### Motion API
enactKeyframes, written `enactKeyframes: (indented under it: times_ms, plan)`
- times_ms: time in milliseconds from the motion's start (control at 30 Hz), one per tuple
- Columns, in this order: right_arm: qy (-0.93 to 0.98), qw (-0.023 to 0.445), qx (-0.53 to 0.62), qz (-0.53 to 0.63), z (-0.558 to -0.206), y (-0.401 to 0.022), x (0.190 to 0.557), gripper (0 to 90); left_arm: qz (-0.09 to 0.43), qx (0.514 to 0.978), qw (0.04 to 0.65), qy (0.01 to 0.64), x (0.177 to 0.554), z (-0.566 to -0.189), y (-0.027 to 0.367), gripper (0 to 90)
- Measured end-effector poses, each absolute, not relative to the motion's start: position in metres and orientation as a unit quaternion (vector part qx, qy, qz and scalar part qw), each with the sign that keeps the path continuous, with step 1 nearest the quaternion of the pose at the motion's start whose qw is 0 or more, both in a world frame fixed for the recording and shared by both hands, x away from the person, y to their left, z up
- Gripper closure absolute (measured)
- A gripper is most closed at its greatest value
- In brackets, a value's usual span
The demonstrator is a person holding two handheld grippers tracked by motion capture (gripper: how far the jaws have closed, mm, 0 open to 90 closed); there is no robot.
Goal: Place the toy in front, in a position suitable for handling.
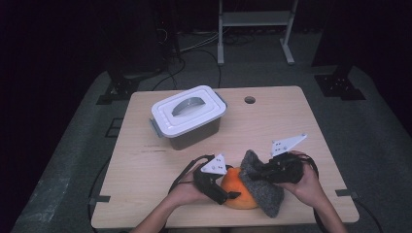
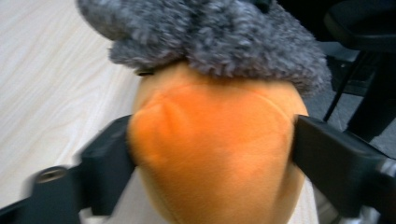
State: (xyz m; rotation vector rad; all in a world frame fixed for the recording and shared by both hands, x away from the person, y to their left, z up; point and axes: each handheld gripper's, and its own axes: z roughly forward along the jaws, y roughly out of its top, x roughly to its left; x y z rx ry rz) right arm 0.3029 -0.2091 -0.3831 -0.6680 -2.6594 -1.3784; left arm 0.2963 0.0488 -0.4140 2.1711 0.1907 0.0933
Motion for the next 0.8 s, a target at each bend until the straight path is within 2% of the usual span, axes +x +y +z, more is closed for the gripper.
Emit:
enactKeyframes:
  times_ms: [67, 100, 133, 267, 300, 367, 567, 800]
  plan:
    - [-0.866, 0.037, -0.218, -0.449, -0.383, -0.209, 0.302, 76.8, 0.049, 0.883, 0.462, 0.073, 0.295, -0.413, 0.050, 27.9]
    - [-0.862, 0.040, -0.217, -0.456, -0.382, -0.209, 0.302, 77.0, 0.078, 0.881, 0.463, 0.059, 0.294, -0.409, 0.052, 30.7]
    - [-0.862, 0.040, -0.217, -0.456, -0.382, -0.209, 0.302, 77.0, 0.078, 0.881, 0.463, 0.059, 0.294, -0.409, 0.052, 31.6]
    - [-0.855, 0.033, -0.213, -0.471, -0.380, -0.205, 0.300, 77.1, 0.105, 0.874, 0.472, 0.054, 0.297, -0.405, 0.059, 28.7]
    - [-0.854, 0.036, -0.214, -0.473, -0.383, -0.202, 0.300, 77.2, 0.071, 0.874, 0.476, 0.072, 0.302, -0.408, 0.062, 25.6]
    - [-0.855, 0.042, -0.212, -0.472, -0.385, -0.199, 0.300, 77.2, 0.057, 0.872, 0.478, 0.082, 0.304, -0.409, 0.062, 19.5]
    - [-0.862, 0.054, -0.201, -0.463, -0.386, -0.196, 0.299, 77.7, 0.062, 0.876, 0.474, 0.061, 0.299, -0.410, 0.062, 30.2]
    - [-0.850, 0.050, -0.245, -0.464, -0.394, -0.225, 0.309, 77.7, 0.059, 0.881, 0.467, 0.052, 0.301, -0.411, 0.067, 30.8]
